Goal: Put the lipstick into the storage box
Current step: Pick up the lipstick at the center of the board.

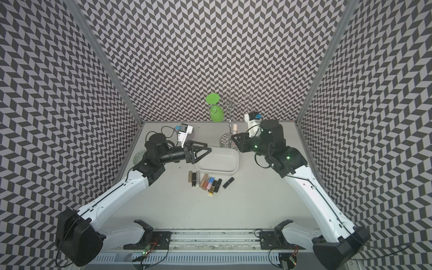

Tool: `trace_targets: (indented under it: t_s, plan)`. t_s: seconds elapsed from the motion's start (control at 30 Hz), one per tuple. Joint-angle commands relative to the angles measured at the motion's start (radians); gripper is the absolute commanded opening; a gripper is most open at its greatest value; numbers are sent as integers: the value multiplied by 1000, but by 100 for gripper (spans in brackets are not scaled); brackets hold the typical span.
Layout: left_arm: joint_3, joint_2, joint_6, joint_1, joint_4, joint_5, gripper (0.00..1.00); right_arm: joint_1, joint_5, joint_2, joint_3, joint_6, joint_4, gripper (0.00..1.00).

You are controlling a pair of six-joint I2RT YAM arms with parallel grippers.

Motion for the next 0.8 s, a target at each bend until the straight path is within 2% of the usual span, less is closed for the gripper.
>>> trace_targets:
  t_s: [0.0, 0.1, 0.27, 0.5, 0.77]
  plan:
    - [56, -32, -38, 10, 18, 47, 99, 0, -273, 49, 16, -32, 134, 16]
    - [51, -52, -60, 15, 17, 33, 98, 0, -388, 79, 13, -14, 187, 16]
    - [50, -77, -70, 25, -12, 20, 96, 12, -492, 122, 13, 13, 247, 16]
    - [62, -65, -102, 28, 16, 42, 90, 79, -515, 182, 28, 11, 258, 16]
    - [65, -58, -103, 27, 18, 47, 74, 135, -511, 228, 45, 25, 286, 16]
